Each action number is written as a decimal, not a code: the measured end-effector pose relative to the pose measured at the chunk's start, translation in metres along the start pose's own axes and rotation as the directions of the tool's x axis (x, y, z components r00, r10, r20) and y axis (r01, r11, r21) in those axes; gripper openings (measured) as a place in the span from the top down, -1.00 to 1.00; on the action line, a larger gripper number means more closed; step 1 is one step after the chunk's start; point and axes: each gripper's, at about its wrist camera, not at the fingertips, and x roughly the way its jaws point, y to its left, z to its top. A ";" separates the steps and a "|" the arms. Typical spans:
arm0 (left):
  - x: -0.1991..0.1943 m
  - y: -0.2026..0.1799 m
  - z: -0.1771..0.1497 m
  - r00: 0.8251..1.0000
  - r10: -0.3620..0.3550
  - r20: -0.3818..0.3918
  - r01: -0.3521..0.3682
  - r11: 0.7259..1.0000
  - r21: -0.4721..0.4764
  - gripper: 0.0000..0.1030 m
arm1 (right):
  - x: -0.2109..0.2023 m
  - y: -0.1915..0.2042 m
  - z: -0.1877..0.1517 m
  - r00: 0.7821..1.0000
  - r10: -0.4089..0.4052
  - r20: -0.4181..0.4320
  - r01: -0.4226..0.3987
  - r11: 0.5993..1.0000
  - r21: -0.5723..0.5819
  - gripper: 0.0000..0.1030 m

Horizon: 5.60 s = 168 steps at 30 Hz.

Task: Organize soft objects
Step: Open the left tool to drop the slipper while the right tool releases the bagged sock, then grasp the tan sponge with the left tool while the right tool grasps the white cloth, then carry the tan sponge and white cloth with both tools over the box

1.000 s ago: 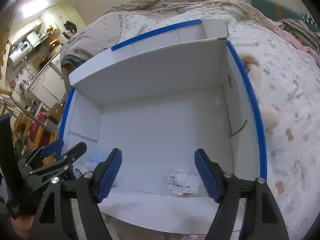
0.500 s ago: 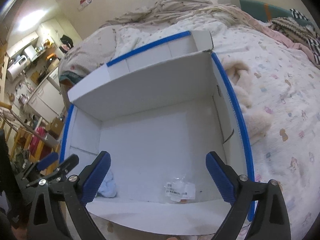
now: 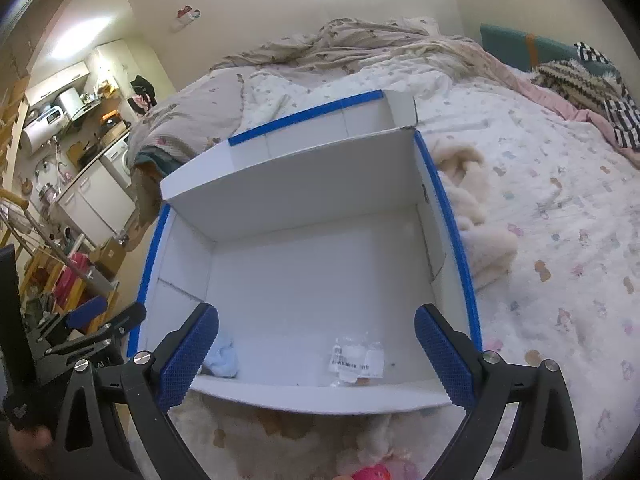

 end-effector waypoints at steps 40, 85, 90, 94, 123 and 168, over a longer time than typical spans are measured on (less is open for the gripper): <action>0.021 -0.004 -0.085 0.957 -0.053 -0.285 0.050 0.999 -0.020 -0.40 | -0.002 -0.042 -0.076 0.946 -0.122 -0.300 0.161 0.981 0.107 -1.00; 0.110 -0.020 -0.075 0.817 -0.308 -0.488 0.226 0.949 -0.221 0.92 | 0.059 -0.053 -0.078 0.886 0.008 -0.464 0.091 0.978 0.190 0.52; 0.091 -0.005 -0.070 0.838 -0.275 -0.470 0.204 0.959 -0.198 0.92 | 0.048 -0.050 -0.073 0.910 0.019 -0.415 0.067 0.979 0.191 0.62; 0.080 0.014 -0.072 0.852 -0.260 -0.454 0.189 0.962 -0.197 0.92 | 0.030 -0.050 -0.068 0.928 0.106 -0.356 -0.016 0.969 0.248 0.63; -0.032 0.065 -0.083 0.971 -0.140 -0.195 0.097 0.972 -0.213 0.92 | -0.047 0.005 -0.055 0.961 0.265 -0.075 -0.257 0.961 0.102 0.63; 0.017 0.015 0.033 0.993 -0.110 -0.040 0.109 0.993 -0.036 0.91 | 0.018 -0.006 0.025 0.999 0.035 -0.042 -0.037 0.998 -0.055 0.62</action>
